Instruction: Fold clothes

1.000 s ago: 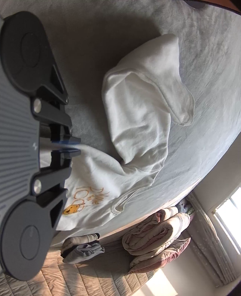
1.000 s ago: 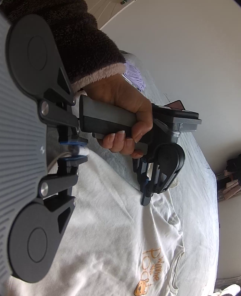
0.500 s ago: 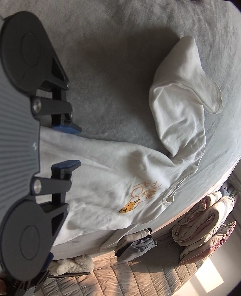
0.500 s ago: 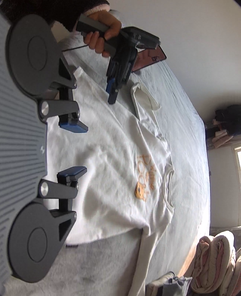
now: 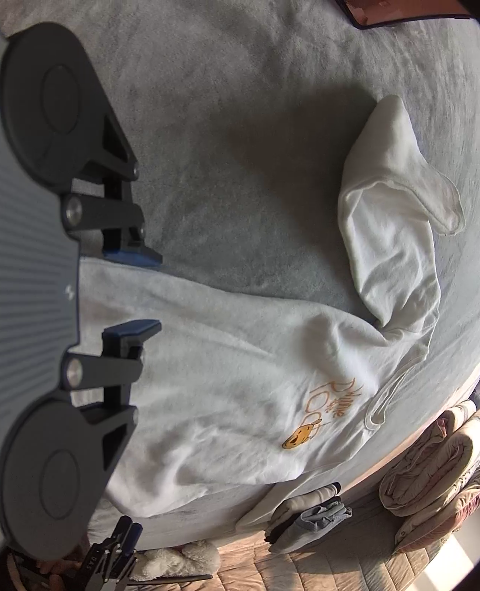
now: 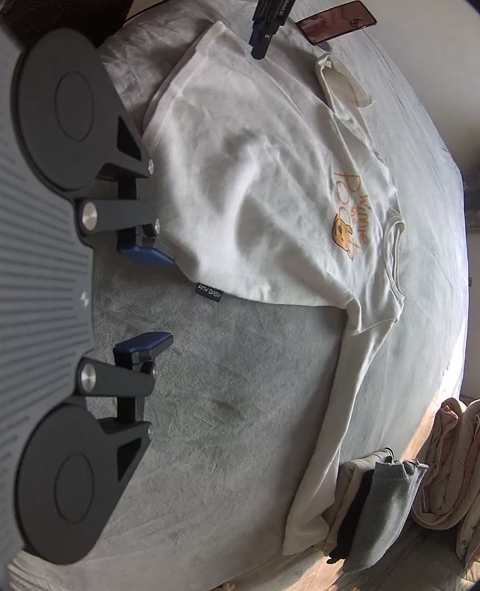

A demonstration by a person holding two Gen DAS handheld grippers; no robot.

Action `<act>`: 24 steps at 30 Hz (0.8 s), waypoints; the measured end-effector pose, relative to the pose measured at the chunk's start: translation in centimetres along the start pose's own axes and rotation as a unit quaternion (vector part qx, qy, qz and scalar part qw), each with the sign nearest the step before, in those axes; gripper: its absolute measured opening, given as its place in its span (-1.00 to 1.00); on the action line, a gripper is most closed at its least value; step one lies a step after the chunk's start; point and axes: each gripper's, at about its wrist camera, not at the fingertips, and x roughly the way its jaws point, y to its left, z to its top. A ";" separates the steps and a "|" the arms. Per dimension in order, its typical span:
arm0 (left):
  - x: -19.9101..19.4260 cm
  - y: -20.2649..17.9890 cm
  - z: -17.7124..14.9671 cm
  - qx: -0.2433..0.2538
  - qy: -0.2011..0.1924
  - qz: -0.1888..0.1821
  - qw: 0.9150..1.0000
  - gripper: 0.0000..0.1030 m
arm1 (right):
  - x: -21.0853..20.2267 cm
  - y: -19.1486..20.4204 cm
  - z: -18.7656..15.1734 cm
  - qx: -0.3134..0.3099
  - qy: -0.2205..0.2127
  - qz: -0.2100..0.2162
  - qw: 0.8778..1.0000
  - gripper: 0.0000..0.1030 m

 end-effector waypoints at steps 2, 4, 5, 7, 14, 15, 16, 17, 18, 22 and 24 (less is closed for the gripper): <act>0.0 -0.4 -0.7 0.010 -0.003 0.012 1.000 -0.37 | 0.9 0.5 0.2 -0.012 0.008 0.014 1.000 -0.13; -0.1 -0.4 -1.6 0.009 -0.020 0.011 1.000 -0.37 | 1.5 0.9 0.7 -0.023 0.009 0.021 0.999 -0.13; -0.2 -0.2 -2.0 0.009 -0.031 0.010 0.999 -0.37 | 1.7 1.1 1.0 -0.023 0.008 0.027 0.999 -0.13; -0.3 0.4 -3.1 0.004 -0.061 -0.005 0.998 -0.37 | 2.2 1.2 1.7 -0.016 0.007 0.043 0.999 -0.13; -0.9 1.1 -4.5 0.030 -0.064 -0.045 0.996 -0.38 | 5.2 0.0 3.7 0.102 0.029 0.122 0.987 -0.13; -0.9 1.2 -4.6 0.034 -0.063 -0.050 0.996 -0.42 | 5.7 -0.1 3.8 0.119 0.034 0.133 0.983 -0.13; -0.9 1.2 -4.7 0.037 -0.061 -0.054 0.996 -0.42 | 6.0 -0.1 3.8 0.131 0.039 0.142 0.980 -0.17; -0.9 1.3 -4.8 0.040 -0.060 -0.058 0.996 -0.42 | 6.3 0.0 3.7 0.136 0.041 0.147 0.979 -0.41; -1.0 1.3 -5.0 0.040 -0.060 -0.060 0.996 -0.44 | 6.4 0.2 3.6 0.139 0.043 0.149 0.978 -0.54; -1.1 1.7 -5.5 0.036 -0.055 -0.064 0.996 -0.67 | 4.9 0.0 3.6 0.138 0.043 0.137 0.980 -0.74; -1.3 1.9 -5.6 0.029 -0.054 -0.069 0.996 -0.73 | 3.3 -0.6 3.4 0.139 0.042 0.120 0.982 -0.77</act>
